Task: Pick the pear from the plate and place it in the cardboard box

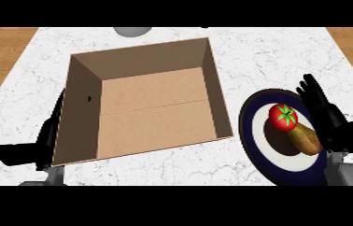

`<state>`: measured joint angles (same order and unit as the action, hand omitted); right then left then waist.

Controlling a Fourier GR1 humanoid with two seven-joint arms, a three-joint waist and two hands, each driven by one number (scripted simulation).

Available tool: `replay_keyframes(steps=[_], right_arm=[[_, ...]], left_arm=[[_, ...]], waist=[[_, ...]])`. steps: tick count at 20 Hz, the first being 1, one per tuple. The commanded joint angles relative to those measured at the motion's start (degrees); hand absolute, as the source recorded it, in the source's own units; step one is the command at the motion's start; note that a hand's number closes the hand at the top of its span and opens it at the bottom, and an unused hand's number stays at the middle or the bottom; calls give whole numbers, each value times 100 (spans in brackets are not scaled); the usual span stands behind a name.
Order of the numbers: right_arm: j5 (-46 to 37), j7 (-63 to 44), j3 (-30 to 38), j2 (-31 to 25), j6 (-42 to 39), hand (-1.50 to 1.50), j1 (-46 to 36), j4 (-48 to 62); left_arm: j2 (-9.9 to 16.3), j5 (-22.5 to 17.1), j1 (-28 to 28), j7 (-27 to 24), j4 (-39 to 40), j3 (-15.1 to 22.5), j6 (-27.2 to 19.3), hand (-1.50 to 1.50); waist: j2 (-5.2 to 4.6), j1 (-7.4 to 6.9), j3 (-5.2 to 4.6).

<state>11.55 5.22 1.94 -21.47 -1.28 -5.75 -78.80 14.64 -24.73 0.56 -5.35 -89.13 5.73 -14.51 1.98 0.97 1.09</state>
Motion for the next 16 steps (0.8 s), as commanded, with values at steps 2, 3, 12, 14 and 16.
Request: replay_keyframes(steps=[2,3,12,14,16], right_arm=[[319,268,-209,-514,-1351,-150,-184,-137],[396,213,-383,-708,-1799,-150,-289,-344],[-1159,2993,-998,-2407,-3447,-150,-558,-187],[-982,3762,-962,-2380,-3847,-150,-579,268],[-1180,4513,-1037,-2532,-4005,-150,-600,473]], left_arm=[[654,832,-74,88,179,32,-263,0],[1044,1031,-66,158,390,-112,-265,0],[1932,1882,-181,574,882,-26,-339,0],[1900,1994,-325,569,1018,22,-379,0],[1749,2045,-439,686,1096,117,-453,0]], waist=[[-202,-110,-91],[-206,-117,-87],[-347,-200,-44],[-357,-200,-52],[-333,-180,-58]])
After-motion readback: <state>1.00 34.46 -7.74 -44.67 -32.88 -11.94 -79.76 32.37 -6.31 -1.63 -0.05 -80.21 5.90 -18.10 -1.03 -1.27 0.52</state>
